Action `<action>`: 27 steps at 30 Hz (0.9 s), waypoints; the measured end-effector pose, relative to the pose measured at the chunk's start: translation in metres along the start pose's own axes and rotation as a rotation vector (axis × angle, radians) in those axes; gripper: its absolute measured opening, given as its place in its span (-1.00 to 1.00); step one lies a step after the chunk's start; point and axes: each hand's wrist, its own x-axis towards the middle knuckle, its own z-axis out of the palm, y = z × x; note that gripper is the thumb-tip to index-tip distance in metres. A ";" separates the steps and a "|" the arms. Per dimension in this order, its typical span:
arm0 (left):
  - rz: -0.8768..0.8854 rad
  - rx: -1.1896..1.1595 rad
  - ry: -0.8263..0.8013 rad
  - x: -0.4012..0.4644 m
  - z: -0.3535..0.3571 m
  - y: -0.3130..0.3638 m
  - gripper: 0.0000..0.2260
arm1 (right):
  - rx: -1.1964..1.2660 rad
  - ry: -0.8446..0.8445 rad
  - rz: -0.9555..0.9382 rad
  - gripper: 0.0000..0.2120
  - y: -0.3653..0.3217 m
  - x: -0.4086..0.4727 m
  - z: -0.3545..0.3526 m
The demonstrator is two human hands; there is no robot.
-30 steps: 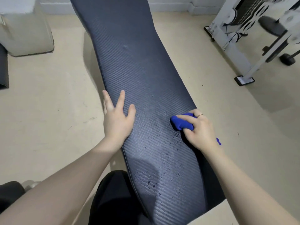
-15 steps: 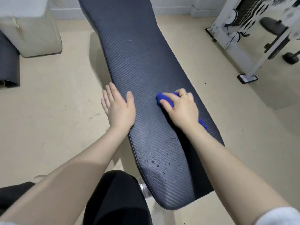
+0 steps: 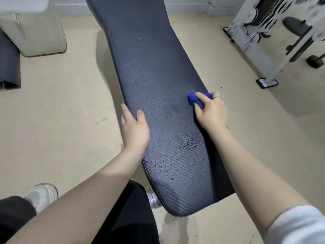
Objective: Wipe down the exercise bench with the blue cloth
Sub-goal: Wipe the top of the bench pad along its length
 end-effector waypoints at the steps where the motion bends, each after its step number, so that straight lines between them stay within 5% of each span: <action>1: 0.011 0.010 0.002 -0.001 0.000 0.000 -0.46 | 0.011 -0.006 -0.022 -0.73 0.000 -0.011 -0.002; 7: 0.019 0.004 -0.003 -0.001 0.000 0.003 -0.45 | 0.106 -0.140 -0.316 -0.67 0.017 -0.076 -0.021; 13: 0.024 -0.075 0.020 0.001 0.001 -0.004 -0.49 | 0.075 0.052 0.167 -0.71 0.029 -0.025 -0.005; 18: -0.055 -0.216 0.027 -0.002 -0.002 -0.005 -0.51 | 0.141 -0.090 -0.109 -0.70 0.036 -0.096 -0.029; 23: -0.094 -0.365 0.023 -0.003 -0.004 -0.004 -0.53 | -0.008 -0.001 0.077 -0.76 0.015 -0.055 -0.018; 27: -0.112 -0.442 -0.117 0.005 -0.012 -0.018 -0.55 | 0.064 -0.081 -0.190 -0.75 -0.034 -0.099 -0.015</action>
